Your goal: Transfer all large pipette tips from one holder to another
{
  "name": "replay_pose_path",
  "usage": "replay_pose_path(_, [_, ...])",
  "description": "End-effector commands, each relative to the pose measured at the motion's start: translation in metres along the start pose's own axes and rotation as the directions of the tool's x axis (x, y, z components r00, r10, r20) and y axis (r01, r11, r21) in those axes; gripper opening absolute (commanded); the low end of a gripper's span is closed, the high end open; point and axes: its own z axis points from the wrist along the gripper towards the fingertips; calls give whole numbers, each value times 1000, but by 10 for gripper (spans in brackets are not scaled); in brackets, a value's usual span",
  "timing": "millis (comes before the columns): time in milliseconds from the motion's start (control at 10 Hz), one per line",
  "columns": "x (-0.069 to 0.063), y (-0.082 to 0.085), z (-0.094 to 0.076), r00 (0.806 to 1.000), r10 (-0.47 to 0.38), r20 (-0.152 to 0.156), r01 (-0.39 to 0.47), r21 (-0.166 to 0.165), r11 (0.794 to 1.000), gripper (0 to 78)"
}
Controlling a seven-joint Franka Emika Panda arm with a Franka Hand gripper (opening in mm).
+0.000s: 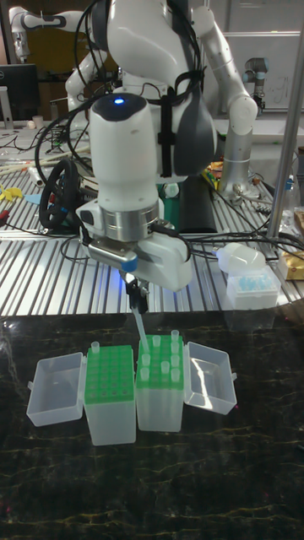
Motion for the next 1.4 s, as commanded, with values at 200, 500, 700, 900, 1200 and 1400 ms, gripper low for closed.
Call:
replay_pose_path(200, [-3, -1, -4, 1000, -6, -10, 6, -3, 1000, 12])
replay_pose_path(500, [-2, -2, -4, 1000, 4, -10, -4, 0, 1000, 12])
replay_pose_path(700, [-2, -2, -4, 999, 15, -36, -16, -25, 1000, 12])
replay_pose_path(900, [-2, -2, -4, 999, 12, -45, -16, -87, 996, 12])
replay_pose_path(1200, [-2, -2, -4, 1000, -11, 5, 12, -106, 994, 12])
replay_pose_path(1400, [-2, -2, -4, 1000, -10, 21, 12, -105, 994, 12])
